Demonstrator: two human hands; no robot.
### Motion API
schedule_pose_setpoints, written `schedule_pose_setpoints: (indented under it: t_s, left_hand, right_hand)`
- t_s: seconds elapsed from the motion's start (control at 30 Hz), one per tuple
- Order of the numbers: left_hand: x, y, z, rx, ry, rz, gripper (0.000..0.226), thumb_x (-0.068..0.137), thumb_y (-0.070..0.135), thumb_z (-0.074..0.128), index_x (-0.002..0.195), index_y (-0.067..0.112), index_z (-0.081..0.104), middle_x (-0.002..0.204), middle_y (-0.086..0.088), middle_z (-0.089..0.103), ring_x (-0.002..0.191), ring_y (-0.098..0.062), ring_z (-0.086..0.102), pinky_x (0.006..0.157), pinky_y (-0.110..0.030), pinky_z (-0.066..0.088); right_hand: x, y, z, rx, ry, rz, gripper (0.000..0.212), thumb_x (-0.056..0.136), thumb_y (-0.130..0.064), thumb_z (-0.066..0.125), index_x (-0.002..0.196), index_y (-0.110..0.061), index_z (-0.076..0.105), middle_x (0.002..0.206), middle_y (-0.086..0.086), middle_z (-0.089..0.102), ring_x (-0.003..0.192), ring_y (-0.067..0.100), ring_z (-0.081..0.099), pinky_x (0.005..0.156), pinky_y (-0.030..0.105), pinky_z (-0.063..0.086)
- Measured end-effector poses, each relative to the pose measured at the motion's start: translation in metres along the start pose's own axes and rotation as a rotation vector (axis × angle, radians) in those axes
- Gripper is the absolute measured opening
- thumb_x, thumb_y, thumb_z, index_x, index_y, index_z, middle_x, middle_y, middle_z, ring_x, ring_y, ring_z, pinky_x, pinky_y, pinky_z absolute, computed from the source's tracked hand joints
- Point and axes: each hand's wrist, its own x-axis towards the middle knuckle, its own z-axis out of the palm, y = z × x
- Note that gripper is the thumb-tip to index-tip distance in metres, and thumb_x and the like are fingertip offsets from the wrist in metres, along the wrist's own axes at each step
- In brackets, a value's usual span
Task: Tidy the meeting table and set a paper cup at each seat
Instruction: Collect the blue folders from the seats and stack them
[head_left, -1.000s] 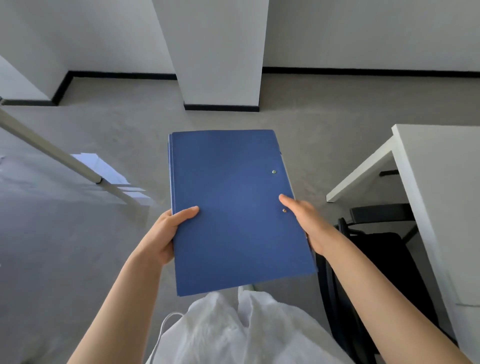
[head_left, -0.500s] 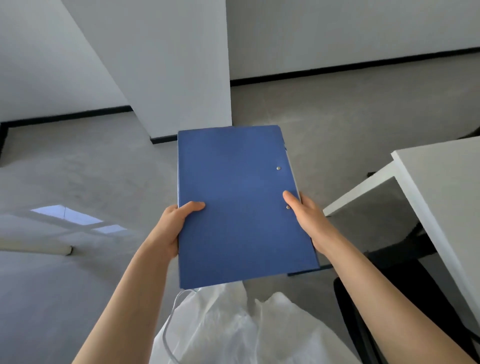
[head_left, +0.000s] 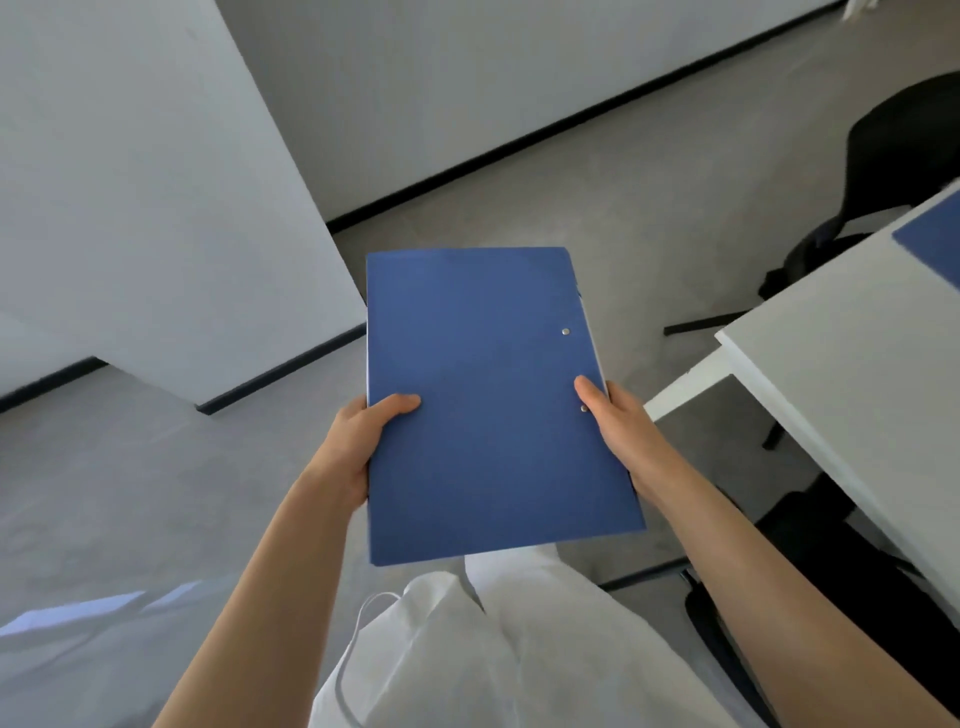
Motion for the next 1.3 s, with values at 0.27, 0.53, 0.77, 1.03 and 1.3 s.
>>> schedule_pose_setpoints:
  t_s: [0.27,0.53,0.77,1.03,1.3]
  left_hand:
    - [0.113,0.103,0.097,0.031,-0.098,-0.02,0.029,0.086,0.017,0.068,0.113,0.007,0.065,0.103,-0.011,0.075,0.089,-0.031,0.073,0.075,-0.042,0.058]
    - [0.215,0.19,0.186,0.094,-0.226,-0.062,0.035,0.085,0.018,0.067,0.119,0.009,0.065,0.107,-0.012,0.074,0.089,-0.03,0.072,0.074,-0.039,0.057]
    - [0.305,0.273,0.258,0.211,-0.358,-0.118,0.034,0.085,0.021,0.068,0.117,0.01,0.065,0.107,-0.01,0.075,0.087,-0.027,0.074,0.067,-0.037,0.06]
    - [0.408,0.391,0.342,0.435,-0.507,-0.149,0.051,0.069,0.019,0.079,0.117,0.01,0.066,0.111,-0.009,0.074,0.089,-0.024,0.074,0.064,-0.033,0.06]
    - [0.469,0.433,0.475,0.616,-0.626,-0.193,0.034,0.085,0.018,0.066,0.118,0.01,0.065,0.11,-0.012,0.074,0.089,-0.028,0.073,0.064,-0.037,0.059]
  right_hand:
    - [0.118,-0.086,-0.071,0.113,0.086,0.01,0.034,0.093,-0.045,0.055,0.113,-0.019,0.063,0.108,-0.001,0.072,0.096,0.021,0.071,0.09,0.047,0.055]
    - [0.206,-0.15,-0.133,0.253,0.178,0.017,0.029,0.094,-0.042,0.055,0.114,-0.02,0.059,0.109,-0.001,0.071,0.093,0.02,0.072,0.081,0.043,0.058]
    - [0.287,-0.198,-0.17,0.36,0.291,0.039,0.029,0.095,-0.043,0.054,0.113,-0.021,0.06,0.104,0.0,0.073,0.089,0.022,0.072,0.075,0.04,0.058]
    - [0.376,-0.266,-0.202,0.471,0.431,0.026,0.037,0.093,-0.044,0.056,0.119,-0.016,0.058,0.107,0.003,0.072,0.09,0.024,0.072,0.073,0.039,0.059]
    - [0.422,-0.283,-0.269,0.595,0.654,0.03,0.034,0.092,-0.043,0.058,0.115,-0.017,0.056,0.107,0.003,0.07,0.087,0.021,0.072,0.067,0.035,0.058]
